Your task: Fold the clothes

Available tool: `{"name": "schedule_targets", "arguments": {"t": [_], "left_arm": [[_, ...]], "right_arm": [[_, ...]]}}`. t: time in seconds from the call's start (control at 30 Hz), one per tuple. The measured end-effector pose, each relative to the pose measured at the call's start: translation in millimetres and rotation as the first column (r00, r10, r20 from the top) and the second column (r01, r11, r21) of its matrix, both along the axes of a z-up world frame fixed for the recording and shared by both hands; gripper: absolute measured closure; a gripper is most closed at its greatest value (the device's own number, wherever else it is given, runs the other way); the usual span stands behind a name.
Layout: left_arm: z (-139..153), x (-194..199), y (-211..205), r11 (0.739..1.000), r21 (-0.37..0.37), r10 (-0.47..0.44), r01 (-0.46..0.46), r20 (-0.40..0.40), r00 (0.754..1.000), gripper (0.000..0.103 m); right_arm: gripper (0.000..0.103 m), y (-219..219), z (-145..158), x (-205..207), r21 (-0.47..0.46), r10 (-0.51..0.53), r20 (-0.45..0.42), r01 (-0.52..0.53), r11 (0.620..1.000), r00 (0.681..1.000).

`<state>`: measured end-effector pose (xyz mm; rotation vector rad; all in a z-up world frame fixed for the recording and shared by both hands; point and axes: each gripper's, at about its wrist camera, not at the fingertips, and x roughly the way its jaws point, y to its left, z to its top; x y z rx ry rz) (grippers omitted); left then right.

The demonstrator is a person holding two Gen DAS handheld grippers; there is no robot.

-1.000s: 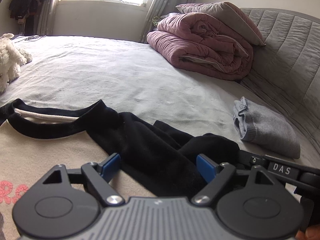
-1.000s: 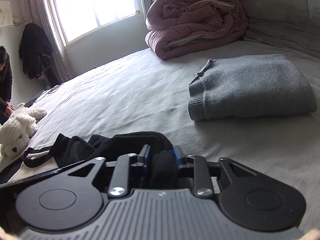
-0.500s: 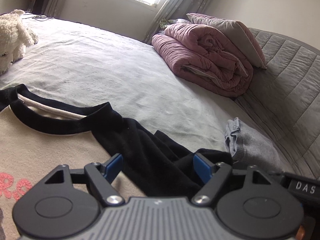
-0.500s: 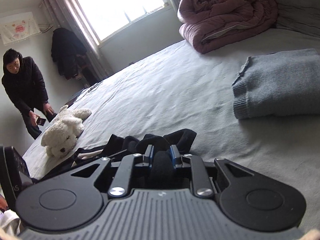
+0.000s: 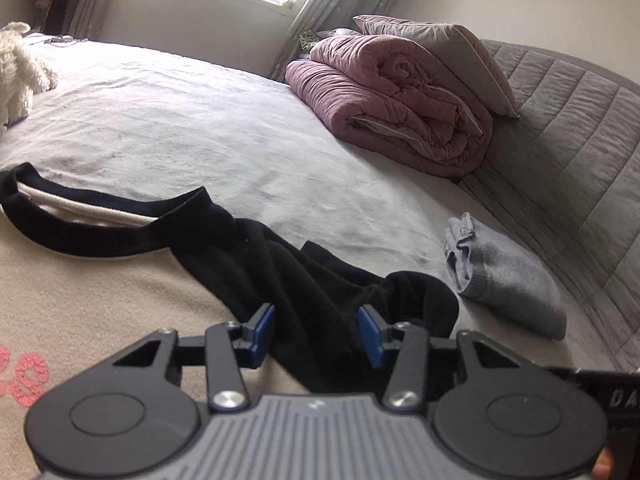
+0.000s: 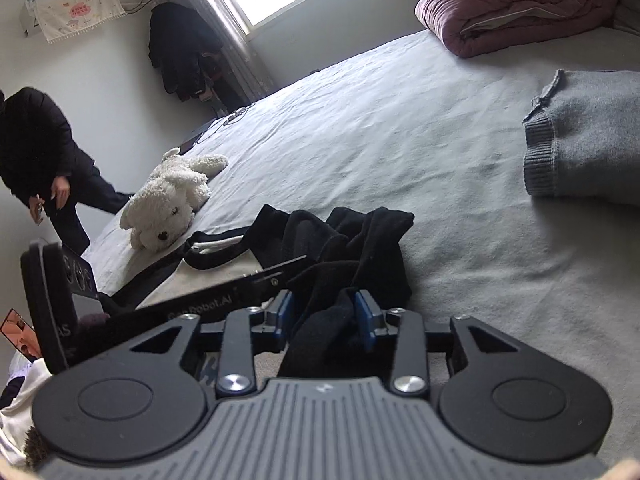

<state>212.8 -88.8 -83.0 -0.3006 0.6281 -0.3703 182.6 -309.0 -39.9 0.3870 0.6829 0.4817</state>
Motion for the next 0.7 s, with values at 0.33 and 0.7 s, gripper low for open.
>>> {"name": "schedule_targets", "arguments": {"t": [0.33, 0.7], "left_arm": [[-0.8, -1.4, -2.7, 0.999, 0.041, -0.018, 0.018, 0.006, 1.0, 0.069], [2.2, -4.4, -2.1, 0.999, -0.036, -0.028, 0.029, 0.033, 0.999, 0.056]], "right_arm": [[0.047, -8.0, -22.2, 11.3, 0.02, -0.249, 0.011, 0.249, 0.968, 0.968], [0.092, -33.5, -3.2, -4.8, 0.181, -0.35, 0.138, 0.324, 0.929, 0.927]]}}
